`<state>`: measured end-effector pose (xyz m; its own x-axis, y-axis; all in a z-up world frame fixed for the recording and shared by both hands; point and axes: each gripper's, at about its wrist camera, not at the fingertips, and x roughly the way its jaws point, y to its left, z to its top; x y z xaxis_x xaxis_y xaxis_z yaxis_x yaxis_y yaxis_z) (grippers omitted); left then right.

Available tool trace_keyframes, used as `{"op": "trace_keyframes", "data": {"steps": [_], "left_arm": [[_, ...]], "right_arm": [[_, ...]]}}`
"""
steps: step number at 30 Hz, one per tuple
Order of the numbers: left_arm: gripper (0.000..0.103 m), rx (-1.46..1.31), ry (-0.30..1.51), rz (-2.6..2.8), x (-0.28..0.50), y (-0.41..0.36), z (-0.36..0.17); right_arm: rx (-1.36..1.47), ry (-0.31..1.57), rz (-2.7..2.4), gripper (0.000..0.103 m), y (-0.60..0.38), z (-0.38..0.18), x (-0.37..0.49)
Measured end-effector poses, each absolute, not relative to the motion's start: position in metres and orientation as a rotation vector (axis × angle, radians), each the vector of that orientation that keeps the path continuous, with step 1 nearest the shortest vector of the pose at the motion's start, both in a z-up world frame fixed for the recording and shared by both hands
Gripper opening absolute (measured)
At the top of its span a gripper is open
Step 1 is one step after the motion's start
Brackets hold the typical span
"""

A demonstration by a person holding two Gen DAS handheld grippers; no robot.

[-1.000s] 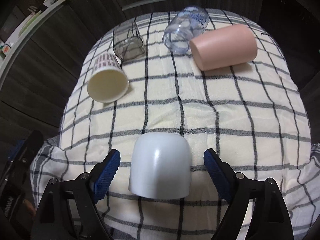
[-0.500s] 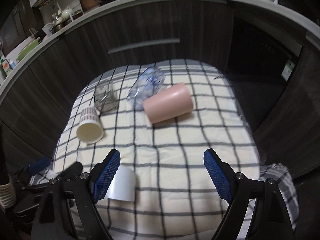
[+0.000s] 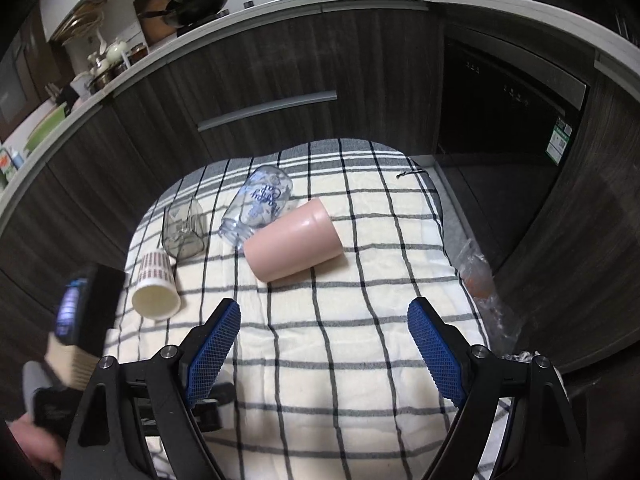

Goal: Flip cup upside down
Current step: 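Grasp the white cup with the left gripper while the right gripper releases it, then turn the white cup rim-down with the left gripper and lower it onto the cloth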

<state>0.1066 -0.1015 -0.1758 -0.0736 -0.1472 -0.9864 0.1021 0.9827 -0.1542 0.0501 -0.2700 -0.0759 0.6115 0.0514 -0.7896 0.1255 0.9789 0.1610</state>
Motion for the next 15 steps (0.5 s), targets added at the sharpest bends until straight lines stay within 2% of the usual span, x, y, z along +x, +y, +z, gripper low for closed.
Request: {"op": "trace_keyframes", "data": {"steps": [3,7,12,13,15], "left_arm": [[0.100,0.014,1.693,-0.188,0.115,-0.107,-0.185],[0.091,0.028,1.783,-0.179,0.120,-0.109,-0.200],[0.074,0.033,1.831,-0.171,0.124,-0.110,-0.213],[0.067,0.032,1.835,-0.174,0.123,-0.111,-0.215],[0.066,0.031,1.839,-0.178,0.122,-0.112,-0.217]], "right_arm": [[0.233,0.910,-0.028,0.086,-0.270,-0.077,0.054],[0.263,0.918,-0.002,0.086,-0.269,-0.080,0.059],[0.307,0.928,0.009,0.086,-0.271,-0.086,0.063],[0.313,0.933,0.008,0.086,-0.272,-0.088,0.064],[0.321,0.942,0.006,0.086,-0.273,-0.092,0.065]]}}
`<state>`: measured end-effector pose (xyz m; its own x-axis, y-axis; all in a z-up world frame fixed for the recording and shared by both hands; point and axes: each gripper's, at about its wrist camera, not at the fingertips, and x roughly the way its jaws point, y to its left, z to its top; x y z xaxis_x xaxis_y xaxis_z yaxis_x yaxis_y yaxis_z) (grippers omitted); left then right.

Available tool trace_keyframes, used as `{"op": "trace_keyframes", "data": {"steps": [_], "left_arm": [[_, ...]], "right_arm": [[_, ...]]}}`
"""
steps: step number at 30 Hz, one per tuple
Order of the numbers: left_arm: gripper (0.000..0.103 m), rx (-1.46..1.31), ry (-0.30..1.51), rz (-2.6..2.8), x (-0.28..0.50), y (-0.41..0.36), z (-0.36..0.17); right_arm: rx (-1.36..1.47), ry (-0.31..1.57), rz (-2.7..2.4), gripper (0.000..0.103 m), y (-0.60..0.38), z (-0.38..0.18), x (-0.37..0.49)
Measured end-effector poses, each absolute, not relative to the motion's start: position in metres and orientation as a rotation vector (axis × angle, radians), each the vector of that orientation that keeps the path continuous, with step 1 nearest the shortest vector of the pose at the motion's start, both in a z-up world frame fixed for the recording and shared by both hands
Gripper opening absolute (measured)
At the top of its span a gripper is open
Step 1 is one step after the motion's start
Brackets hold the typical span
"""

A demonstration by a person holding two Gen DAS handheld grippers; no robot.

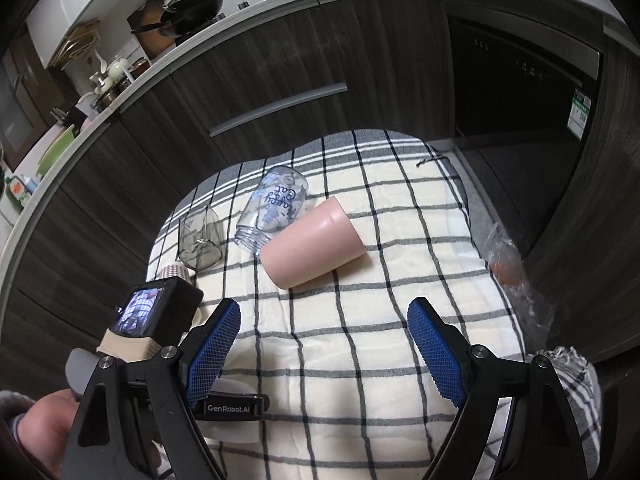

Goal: Flip cup upside down
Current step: 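Turn the white cup rim-down with the left gripper and lower it onto the cloth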

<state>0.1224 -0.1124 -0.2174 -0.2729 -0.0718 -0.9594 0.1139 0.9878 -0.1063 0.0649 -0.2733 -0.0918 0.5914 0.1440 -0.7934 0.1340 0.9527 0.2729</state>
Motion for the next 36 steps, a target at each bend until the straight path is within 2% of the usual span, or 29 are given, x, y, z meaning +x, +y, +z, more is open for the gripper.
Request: {"op": "trace_keyframes", "data": {"steps": [5,9,13,17,23,29,36], "left_arm": [[0.066,0.008,1.817,-0.189,0.122,-0.112,-0.216],[0.066,-0.005,1.691,-0.191,0.126,-0.104,-0.194],[0.066,-0.022,1.437,-0.220,0.126,-0.098,-0.157],[0.066,0.049,1.094,-0.193,0.120,-0.093,-0.126],[0.066,0.033,0.764,-0.200,0.102,-0.076,-0.136],[0.066,-0.024,0.784,-0.166,0.096,-0.074,-0.171],[0.066,0.017,0.805,-0.175,0.082,-0.079,-0.182]], "right_arm": [[0.341,0.958,0.000,0.086,-0.277,-0.099,0.065],[0.347,0.951,-0.002,0.086,-0.277,-0.097,0.064],[0.344,0.937,0.002,0.086,-0.275,-0.092,0.063],[0.299,0.927,-0.007,0.086,-0.267,-0.090,0.062],[0.235,0.936,-0.033,0.086,-0.259,-0.098,0.058],[0.175,0.966,-0.057,0.086,-0.253,-0.111,0.052],[0.154,0.995,-0.063,0.086,-0.250,-0.118,0.046]]}}
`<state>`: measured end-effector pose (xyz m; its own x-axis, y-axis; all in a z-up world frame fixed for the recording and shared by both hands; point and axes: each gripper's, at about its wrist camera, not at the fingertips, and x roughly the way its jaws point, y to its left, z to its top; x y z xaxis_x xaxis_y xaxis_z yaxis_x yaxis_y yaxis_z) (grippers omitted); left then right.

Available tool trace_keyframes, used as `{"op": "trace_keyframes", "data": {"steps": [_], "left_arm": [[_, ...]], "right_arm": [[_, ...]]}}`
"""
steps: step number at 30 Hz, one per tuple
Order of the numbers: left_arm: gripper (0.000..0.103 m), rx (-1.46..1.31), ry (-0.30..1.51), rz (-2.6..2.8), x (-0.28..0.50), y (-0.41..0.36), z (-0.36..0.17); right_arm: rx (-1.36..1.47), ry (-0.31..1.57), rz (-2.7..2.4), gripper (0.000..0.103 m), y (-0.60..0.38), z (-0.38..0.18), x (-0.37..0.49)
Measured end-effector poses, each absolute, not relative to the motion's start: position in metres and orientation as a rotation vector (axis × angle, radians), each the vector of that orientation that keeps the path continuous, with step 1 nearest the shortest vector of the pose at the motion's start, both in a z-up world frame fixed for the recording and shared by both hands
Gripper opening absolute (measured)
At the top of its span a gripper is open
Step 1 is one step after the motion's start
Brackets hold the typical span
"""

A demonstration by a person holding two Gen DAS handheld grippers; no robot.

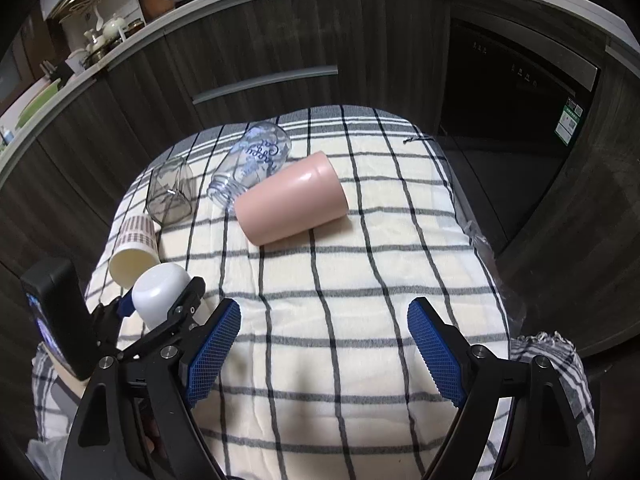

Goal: Flip cup upside down
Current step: 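Turn the white cup rim-down with the left gripper and lower it onto the cloth, then open the left gripper and pull it back from the upside-down cup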

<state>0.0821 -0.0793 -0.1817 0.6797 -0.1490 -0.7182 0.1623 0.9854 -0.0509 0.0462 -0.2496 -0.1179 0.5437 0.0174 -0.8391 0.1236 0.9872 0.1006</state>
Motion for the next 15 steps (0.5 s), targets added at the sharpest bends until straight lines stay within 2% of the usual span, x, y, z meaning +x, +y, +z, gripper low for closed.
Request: {"op": "trace_keyframes", "data": {"steps": [9,13,15], "left_arm": [[0.066,-0.005,0.827,-0.185,0.067,-0.077,-0.182],[0.078,-0.002,0.796,-0.185,0.062,-0.077,-0.168],[0.078,-0.005,0.790,-0.191,0.060,-0.077,-0.161]], "right_arm": [[0.149,1.003,-0.086,0.086,-0.251,-0.120,0.045],[0.140,0.995,-0.088,0.086,-0.251,-0.117,0.044],[0.133,0.985,-0.091,0.086,-0.250,-0.114,0.043]]}}
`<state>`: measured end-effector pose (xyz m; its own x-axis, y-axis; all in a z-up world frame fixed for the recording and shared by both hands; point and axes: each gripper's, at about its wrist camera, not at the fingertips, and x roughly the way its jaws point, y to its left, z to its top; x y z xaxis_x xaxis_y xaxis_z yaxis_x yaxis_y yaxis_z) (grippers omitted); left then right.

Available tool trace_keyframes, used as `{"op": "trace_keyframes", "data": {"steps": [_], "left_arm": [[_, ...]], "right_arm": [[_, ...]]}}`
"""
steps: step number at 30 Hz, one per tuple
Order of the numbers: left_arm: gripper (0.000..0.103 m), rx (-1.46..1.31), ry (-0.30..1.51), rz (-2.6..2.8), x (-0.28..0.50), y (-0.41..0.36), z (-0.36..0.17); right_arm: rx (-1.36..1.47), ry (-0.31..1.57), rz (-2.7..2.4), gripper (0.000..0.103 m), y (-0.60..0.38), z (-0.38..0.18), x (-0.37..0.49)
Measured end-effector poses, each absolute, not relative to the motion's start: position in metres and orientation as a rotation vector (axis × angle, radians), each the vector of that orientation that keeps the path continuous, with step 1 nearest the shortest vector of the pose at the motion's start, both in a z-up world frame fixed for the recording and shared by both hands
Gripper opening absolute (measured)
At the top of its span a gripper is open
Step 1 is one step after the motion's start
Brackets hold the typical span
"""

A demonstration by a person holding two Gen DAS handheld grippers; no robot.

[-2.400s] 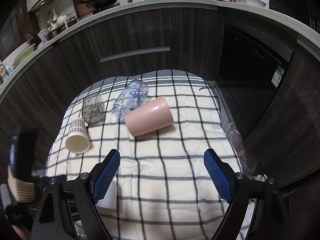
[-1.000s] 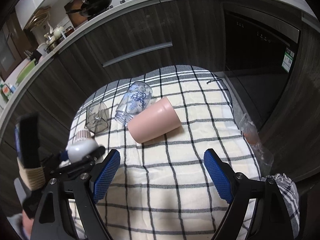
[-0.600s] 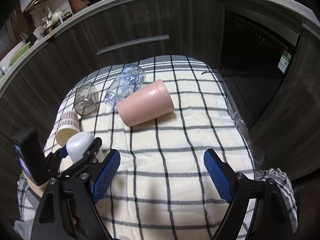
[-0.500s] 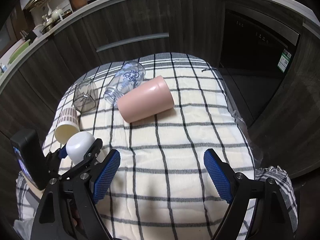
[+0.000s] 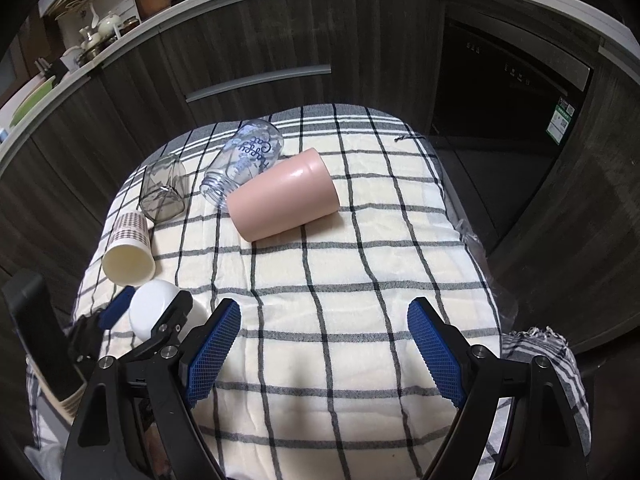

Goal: Flip cup upside down

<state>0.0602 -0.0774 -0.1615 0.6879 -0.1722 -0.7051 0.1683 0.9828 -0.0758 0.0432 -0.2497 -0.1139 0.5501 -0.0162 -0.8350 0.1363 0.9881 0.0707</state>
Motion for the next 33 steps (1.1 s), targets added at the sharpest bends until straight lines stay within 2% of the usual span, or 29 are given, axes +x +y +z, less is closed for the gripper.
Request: {"op": "trace_keyframes", "data": {"steps": [33], "left_arm": [[0.079,-0.135,0.845,-0.089,0.024,0.001,-0.028]], "right_arm": [[0.126,0.829,-0.015,0.086,-0.199,-0.017,0.022]]}}
